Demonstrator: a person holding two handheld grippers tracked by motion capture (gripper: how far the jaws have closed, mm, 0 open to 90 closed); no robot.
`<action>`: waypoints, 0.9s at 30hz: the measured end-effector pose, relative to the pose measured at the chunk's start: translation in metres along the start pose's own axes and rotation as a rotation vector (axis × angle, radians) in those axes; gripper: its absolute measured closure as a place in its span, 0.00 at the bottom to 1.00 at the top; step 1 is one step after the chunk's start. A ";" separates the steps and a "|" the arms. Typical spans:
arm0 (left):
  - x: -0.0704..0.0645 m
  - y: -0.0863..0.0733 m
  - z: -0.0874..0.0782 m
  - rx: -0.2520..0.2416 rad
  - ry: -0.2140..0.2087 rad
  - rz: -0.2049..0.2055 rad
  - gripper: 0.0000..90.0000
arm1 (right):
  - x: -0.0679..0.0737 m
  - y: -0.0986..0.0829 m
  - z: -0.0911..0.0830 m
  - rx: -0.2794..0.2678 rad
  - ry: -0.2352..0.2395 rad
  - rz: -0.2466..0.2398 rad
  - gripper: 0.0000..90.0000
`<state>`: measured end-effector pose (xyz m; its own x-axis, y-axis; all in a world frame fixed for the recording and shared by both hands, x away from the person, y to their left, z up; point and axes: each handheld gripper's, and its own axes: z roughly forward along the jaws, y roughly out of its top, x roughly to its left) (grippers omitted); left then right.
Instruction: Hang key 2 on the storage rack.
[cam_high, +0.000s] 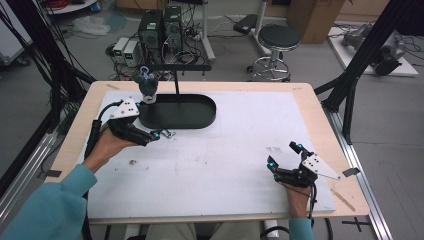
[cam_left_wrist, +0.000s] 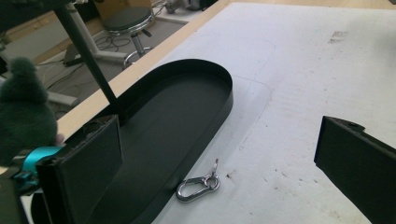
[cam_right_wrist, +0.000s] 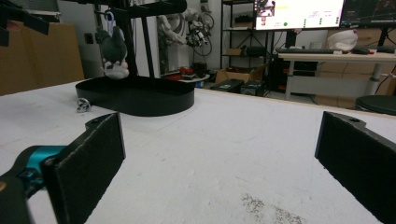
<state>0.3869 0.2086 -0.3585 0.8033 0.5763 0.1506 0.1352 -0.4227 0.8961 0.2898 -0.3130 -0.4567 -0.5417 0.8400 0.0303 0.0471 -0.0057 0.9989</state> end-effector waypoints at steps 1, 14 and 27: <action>0.000 0.000 0.002 0.006 -0.005 0.001 0.02 | 0.000 0.000 0.000 -0.001 0.001 0.001 0.01; 0.004 -0.006 0.027 0.096 -0.014 -0.024 0.02 | 0.000 0.000 0.000 -0.002 0.003 0.000 0.01; 0.000 -0.019 0.059 0.229 -0.025 -0.009 0.02 | 0.000 0.000 0.000 -0.002 0.001 0.000 0.01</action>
<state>0.4187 0.1758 -0.4003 0.8153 0.5641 0.1303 0.2678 -0.5669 0.7790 0.2897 -0.3131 -0.4567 -0.5425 0.8395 0.0303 0.0451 -0.0069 0.9990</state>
